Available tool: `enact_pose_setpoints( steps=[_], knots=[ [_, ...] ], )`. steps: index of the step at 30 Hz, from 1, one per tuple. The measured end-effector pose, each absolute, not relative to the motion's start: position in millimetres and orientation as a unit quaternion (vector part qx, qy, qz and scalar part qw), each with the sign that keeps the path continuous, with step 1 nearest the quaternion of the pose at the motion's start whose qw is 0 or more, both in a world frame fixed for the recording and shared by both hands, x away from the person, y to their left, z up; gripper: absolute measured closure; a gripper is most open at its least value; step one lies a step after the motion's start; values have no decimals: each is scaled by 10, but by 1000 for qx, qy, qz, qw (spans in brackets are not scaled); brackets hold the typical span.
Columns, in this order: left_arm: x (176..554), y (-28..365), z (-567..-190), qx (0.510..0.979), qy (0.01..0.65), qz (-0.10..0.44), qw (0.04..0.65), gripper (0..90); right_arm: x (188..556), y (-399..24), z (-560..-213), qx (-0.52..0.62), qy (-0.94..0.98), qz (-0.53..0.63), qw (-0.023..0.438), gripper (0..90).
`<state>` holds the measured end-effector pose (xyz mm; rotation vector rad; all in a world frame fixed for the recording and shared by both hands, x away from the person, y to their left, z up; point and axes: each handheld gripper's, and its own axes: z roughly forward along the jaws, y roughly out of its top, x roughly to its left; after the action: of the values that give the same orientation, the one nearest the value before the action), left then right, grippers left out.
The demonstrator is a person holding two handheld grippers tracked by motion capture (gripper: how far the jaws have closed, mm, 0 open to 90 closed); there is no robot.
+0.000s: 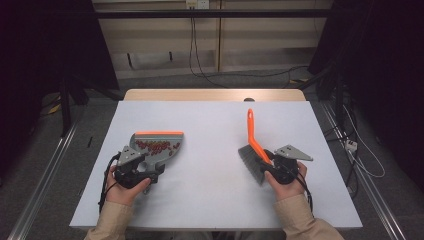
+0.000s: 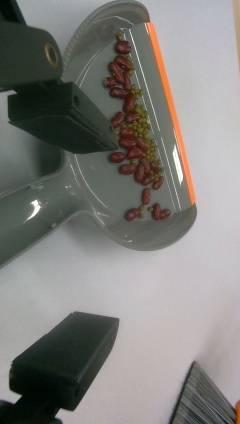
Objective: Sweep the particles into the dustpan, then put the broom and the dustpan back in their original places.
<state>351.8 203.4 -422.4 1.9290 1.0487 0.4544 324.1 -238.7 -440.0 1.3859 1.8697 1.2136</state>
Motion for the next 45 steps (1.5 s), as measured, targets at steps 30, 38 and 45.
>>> enact_pose_setpoints(
  steps=[30, 38, 45],
  knots=[
    [3537, 2076, -4202, 770, 409, 192, 450, 114, 3351, -2848, -4594, 483, 765, 333, 267, 879],
    [3528, 2075, -4199, 770, 407, 193, 452, 115, 3253, -2771, -4592, 478, 767, 360, 232, 850],
    [3518, 2104, -4201, 768, 400, 188, 465, 89, 3180, -2788, -4559, 478, 752, 387, 237, 645]
  ],
)
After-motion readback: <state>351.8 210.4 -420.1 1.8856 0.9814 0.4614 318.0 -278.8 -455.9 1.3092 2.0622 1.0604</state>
